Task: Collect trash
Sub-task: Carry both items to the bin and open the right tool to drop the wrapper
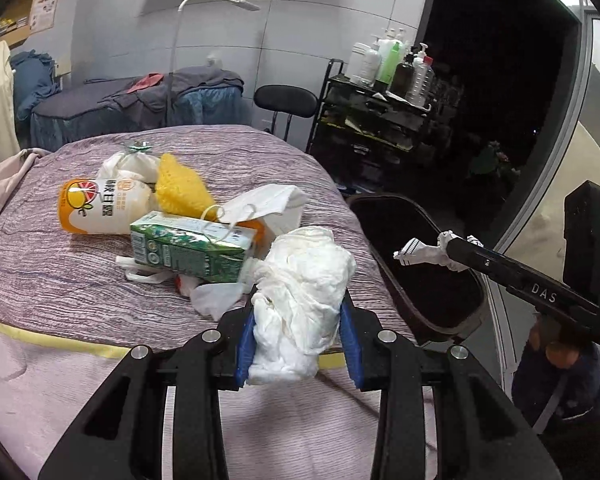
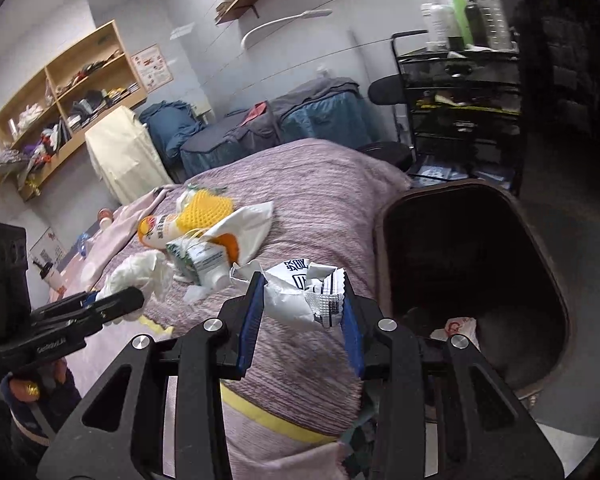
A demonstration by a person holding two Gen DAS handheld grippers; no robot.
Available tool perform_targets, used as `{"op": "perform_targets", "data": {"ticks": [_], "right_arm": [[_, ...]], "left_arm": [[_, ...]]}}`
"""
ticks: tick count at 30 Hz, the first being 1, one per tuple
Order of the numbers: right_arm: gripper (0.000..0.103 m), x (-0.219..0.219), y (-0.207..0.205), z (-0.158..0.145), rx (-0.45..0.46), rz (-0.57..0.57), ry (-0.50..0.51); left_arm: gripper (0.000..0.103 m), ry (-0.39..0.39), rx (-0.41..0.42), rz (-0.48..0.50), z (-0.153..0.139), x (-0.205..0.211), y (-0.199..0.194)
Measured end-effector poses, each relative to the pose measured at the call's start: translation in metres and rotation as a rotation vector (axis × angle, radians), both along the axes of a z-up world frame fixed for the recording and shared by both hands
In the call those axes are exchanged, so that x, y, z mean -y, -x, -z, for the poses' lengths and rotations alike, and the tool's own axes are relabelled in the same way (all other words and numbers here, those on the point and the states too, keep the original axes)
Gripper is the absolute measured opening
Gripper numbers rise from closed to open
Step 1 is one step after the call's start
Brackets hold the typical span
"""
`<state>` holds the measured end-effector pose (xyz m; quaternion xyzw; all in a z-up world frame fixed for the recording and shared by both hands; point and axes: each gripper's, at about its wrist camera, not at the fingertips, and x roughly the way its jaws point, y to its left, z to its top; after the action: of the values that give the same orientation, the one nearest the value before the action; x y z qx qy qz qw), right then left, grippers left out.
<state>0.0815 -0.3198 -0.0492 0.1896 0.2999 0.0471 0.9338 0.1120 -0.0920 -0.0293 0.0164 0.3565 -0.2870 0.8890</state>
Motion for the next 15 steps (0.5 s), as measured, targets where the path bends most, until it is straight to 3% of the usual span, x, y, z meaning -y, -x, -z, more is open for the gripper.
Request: {"op": "perform_targets", "data": {"ticks": [9, 15], "right_arm": [[0.037, 0.045, 0.019, 0.009, -0.009, 0.151, 0.007], [0.037, 0.064, 0.019, 0.03, -0.049, 0.251, 0.068]], "left_arm": [[0.035, 0.033, -0.01, 0.14, 0.0, 0.06, 0.008], [0.035, 0.033, -0.021, 0.194, 0.004, 0.088, 0.01]]}}
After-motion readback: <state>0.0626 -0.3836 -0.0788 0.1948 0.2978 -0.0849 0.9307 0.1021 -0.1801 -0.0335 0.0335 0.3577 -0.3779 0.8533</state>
